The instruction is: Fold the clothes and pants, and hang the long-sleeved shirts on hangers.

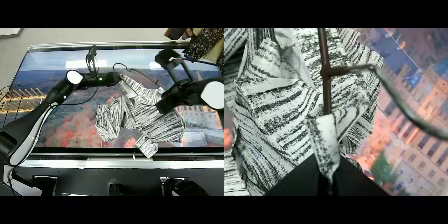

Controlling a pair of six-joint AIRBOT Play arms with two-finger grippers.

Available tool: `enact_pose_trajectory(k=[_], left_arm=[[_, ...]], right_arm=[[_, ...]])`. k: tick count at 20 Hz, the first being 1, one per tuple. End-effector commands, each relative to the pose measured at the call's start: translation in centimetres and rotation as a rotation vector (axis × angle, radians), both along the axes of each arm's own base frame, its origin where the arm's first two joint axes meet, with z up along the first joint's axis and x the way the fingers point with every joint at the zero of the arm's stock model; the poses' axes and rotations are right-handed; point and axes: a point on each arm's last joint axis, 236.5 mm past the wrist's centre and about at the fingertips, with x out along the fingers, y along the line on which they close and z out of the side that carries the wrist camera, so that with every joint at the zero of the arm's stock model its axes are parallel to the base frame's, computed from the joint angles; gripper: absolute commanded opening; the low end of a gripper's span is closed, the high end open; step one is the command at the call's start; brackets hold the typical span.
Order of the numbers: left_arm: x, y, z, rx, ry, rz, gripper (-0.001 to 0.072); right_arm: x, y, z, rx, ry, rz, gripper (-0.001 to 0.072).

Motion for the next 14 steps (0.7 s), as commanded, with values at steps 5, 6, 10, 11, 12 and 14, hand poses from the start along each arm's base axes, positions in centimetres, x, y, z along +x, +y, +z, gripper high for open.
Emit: enact_pose_trajectory(k=[5,6,10,11,12,14], left_arm=[[-0.1,1.3,-1.5,0.121,-0.018,-0.028,0.0017],[0.0,1.4,-1.8,0.129,-0.017,-0.028,0.0017],[0.2,1.3,-3.2,0.139,0.003,-0.028,0.0017],[0.3,1.3,-3.3,0.139,0.000,-0.024,0.0017],[0.6,1.4,-3.1,0.136,-0.007,-0.014,0.0017],[1.3,1.7,-2.6,0.125,-0.025,0.012,0.0017]], right_arm=[[-0.9,-3.6,-0.8,-0.159,0.055,-0.046,0.0026],[-1.5,-3.9,-0.7,-0.158,0.069,-0.058,0.0026],[-3.8,-4.8,0.1,-0.150,0.093,-0.086,0.0026],[-4.2,-4.9,0.1,-0.146,0.100,-0.098,0.0026],[-4.5,-5.0,0.1,-0.143,0.110,-0.108,0.0026],[-4.6,-4.9,-0.1,-0.141,0.119,-0.106,0.0026]])
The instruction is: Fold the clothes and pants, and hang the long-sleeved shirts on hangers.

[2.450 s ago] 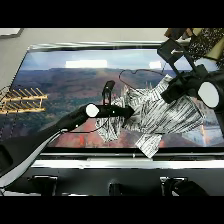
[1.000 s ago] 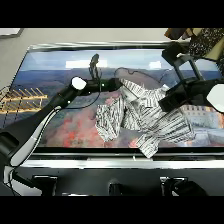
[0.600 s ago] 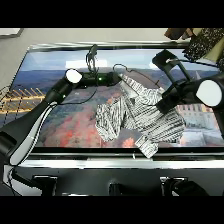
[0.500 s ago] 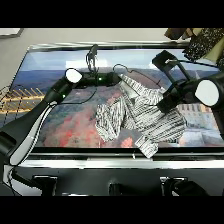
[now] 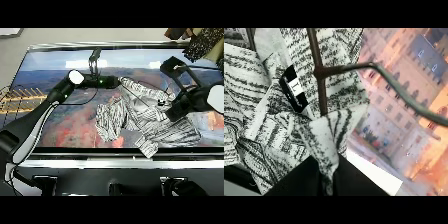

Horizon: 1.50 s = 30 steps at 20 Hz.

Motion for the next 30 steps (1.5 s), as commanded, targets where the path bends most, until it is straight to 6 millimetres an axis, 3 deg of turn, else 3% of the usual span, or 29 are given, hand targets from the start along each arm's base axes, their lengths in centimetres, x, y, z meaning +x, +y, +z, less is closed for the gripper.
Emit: enact_pose_trajectory(k=[1,8,12,17,19,26,30], left_arm=[[1.2,0.6,0.3,-0.001,-0.031,0.039,0.0017],[1.2,0.8,1.5,-0.010,-0.052,0.042,0.0017],[1.2,1.3,2.9,-0.018,-0.071,0.048,0.0017],[0.0,2.0,0.9,0.069,-0.028,0.002,0.0017],[-0.3,1.9,1.2,0.069,-0.027,-0.008,0.0017],[0.0,0.6,7.5,0.017,-0.137,-0.027,0.0017],[-0.2,2.1,9.5,0.117,-0.151,-0.008,0.0016]], right_arm=[[-1.0,-0.5,-0.1,-0.004,0.030,-0.023,0.0026],[0.4,0.0,-2.0,-0.032,0.078,-0.018,0.0026],[1.7,-1.2,-3.1,-0.106,0.097,-0.052,0.0026],[1.9,-2.4,-2.7,-0.145,0.077,-0.094,0.0026],[2.0,-2.3,-2.9,-0.136,0.080,-0.099,0.0026],[4.1,-1.3,-5.6,-0.149,0.123,-0.091,0.0026],[5.6,-0.9,-6.3,-0.141,0.095,-0.107,0.0026]])
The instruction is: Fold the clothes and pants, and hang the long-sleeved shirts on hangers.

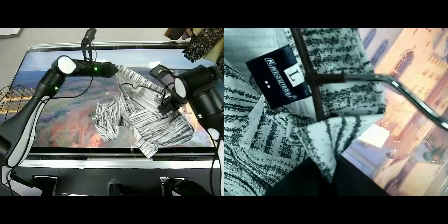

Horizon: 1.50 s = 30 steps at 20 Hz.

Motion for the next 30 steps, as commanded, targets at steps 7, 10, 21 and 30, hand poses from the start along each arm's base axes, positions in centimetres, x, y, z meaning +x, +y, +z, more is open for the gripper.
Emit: enact_pose_trajectory(k=[7,10,21,30], left_arm=[[-7.8,-2.5,0.9,0.198,0.081,-0.093,0.0015],[-11.1,-4.1,-0.2,0.271,0.120,-0.052,0.0014],[-18.6,-2.7,-4.2,0.285,0.127,-0.037,0.0019],[-11.8,7.5,1.4,0.287,-0.007,0.100,0.0719]], right_arm=[[5.0,2.5,2.2,0.100,-0.215,0.022,0.0026],[6.3,4.1,5.0,0.167,-0.302,0.059,0.0026],[5.2,7.9,8.3,0.210,-0.335,0.284,0.0026],[3.4,10.0,9.7,0.236,-0.332,0.470,0.0027]])
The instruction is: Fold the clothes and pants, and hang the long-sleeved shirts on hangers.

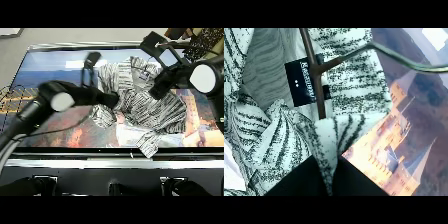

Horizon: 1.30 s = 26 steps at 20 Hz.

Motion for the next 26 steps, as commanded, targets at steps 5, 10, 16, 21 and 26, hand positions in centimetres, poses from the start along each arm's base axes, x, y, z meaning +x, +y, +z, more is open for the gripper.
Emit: enact_pose_trajectory(k=[5,10,16,21,26], left_arm=[[1.9,13.2,2.0,0.199,-0.130,-0.249,0.0717],[2.9,15.1,-0.3,0.349,-0.226,-0.434,0.0702],[2.5,12.0,-1.6,0.299,-0.311,-0.652,0.0660],[2.2,9.8,-3.7,0.195,-0.265,-0.726,0.0658],[1.6,9.3,-5.1,0.170,-0.217,-0.770,0.0020]], right_arm=[[-0.4,4.6,0.0,-0.047,-0.051,0.347,0.0027],[-1.1,7.0,-2.6,-0.022,0.039,0.455,0.0028],[-1.1,8.1,-4.1,0.000,0.086,0.487,0.0028],[-1.5,7.9,-4.3,-0.006,0.105,0.493,0.0029],[-1.5,7.9,-4.3,-0.003,0.105,0.489,0.0030]])
